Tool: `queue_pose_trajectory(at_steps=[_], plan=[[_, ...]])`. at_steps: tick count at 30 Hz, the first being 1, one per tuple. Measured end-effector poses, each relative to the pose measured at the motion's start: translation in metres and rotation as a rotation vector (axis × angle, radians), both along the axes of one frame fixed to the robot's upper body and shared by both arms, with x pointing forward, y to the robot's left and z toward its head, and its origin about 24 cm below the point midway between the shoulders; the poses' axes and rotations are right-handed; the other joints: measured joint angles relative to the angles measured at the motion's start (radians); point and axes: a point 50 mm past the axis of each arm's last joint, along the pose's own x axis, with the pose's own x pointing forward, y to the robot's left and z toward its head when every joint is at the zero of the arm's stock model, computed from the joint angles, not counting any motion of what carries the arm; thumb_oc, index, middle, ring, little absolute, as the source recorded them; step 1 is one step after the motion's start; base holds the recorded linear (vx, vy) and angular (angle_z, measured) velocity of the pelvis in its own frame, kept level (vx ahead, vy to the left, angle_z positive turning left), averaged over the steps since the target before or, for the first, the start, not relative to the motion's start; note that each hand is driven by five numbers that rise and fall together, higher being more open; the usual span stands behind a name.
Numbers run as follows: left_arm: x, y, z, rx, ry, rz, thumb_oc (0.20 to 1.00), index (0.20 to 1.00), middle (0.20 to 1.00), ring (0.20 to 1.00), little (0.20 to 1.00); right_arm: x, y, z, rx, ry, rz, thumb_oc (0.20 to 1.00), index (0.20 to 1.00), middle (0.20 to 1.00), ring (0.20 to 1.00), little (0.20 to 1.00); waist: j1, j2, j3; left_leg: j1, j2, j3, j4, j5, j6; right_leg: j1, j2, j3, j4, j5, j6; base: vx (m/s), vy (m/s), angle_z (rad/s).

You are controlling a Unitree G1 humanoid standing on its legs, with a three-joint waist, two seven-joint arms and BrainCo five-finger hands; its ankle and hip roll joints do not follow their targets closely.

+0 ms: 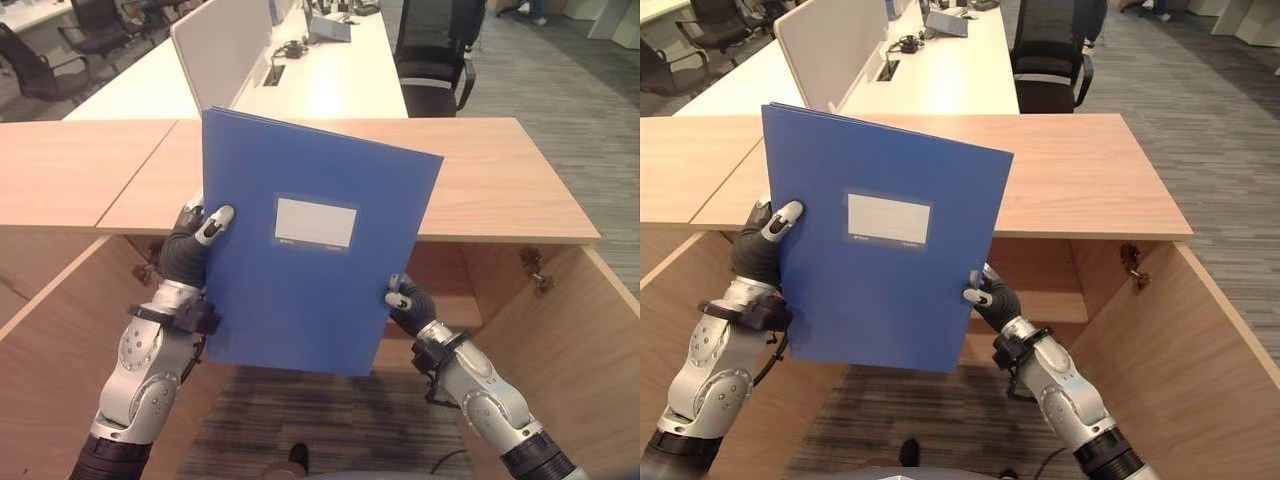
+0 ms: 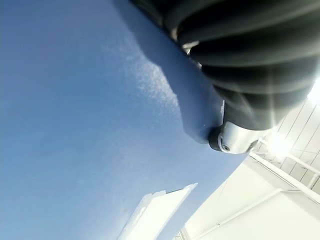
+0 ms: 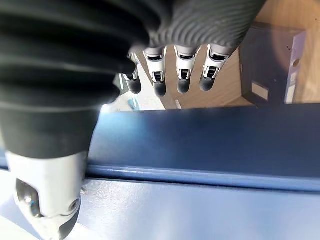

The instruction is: Put the empty folder in the office cabinet

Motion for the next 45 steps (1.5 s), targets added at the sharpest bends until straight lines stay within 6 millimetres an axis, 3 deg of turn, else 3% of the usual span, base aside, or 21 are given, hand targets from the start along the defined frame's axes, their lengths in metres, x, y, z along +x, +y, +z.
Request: queue_pose_trajectory(at_steps=[7, 17, 28, 37, 45], plan=[[0.003, 0.000, -0.007, -0.023, 0.058, -0.021, 0.200, 0.200, 0.200, 0.200, 0.200, -0.002, 0.001, -0.002, 0.016, 0.023, 0.018, 1.000, 1.000, 1.000, 1.000, 1.000, 0.000, -0.001, 0.002, 0.000, 0.000, 0.000, 0.000, 0.000, 0.000, 0.000, 0.000, 0.000, 0.000, 0.000, 0.000, 0.00, 0.000, 0.00], [0.009, -0.005, 0.001, 0.196, 0.091, -0.167, 0.200, 0.200, 0.200, 0.200, 0.200, -0.005, -0.011, -0.010, -0.280, 0.046, 0.217, 1.000, 1.000, 1.000, 1.000, 1.000, 0.001, -0.006, 0.005, 0.000, 0.000, -0.001, 0.000, 0.000, 0.000, 0.000, 0.000, -0.001, 0.000, 0.000, 0.000, 0.00, 0.000, 0.00], [0.007, -0.004, 0.004, 0.230, 0.081, -0.214, 0.200, 0.200, 0.200, 0.200, 0.200, -0.005, -0.014, -0.009, -0.342, 0.011, 0.257, 1.000, 1.000, 1.000, 1.000, 1.000, 0.000, -0.021, 0.016, 0.000, 0.000, 0.000, 0.000, 0.000, 0.000, 0.000, -0.002, 0.000, 0.000, 0.000, 0.000, 0.00, 0.000, 0.00], [0.007, -0.005, 0.001, 0.119, 0.050, -0.164, 0.200, 0.200, 0.200, 0.200, 0.200, 0.004, -0.011, 0.002, -0.250, -0.035, 0.153, 1.000, 1.000, 1.000, 1.000, 1.000, 0.000, -0.021, 0.016, 0.001, 0.000, 0.001, 0.002, 0.000, 0.000, -0.001, -0.001, 0.000, 0.000, 0.000, 0.000, 0.00, 0.000, 0.00], [0.005, -0.011, -0.017, -0.060, 0.089, -0.057, 0.200, 0.200, 0.200, 0.200, 0.200, 0.012, -0.007, 0.011, -0.081, -0.070, -0.041, 1.000, 1.000, 1.000, 1.000, 1.000, -0.002, -0.020, 0.017, 0.001, 0.000, 0.002, 0.009, 0.000, 0.000, -0.006, -0.001, 0.002, 0.000, 0.001, 0.000, 0.00, 0.000, 0.00]])
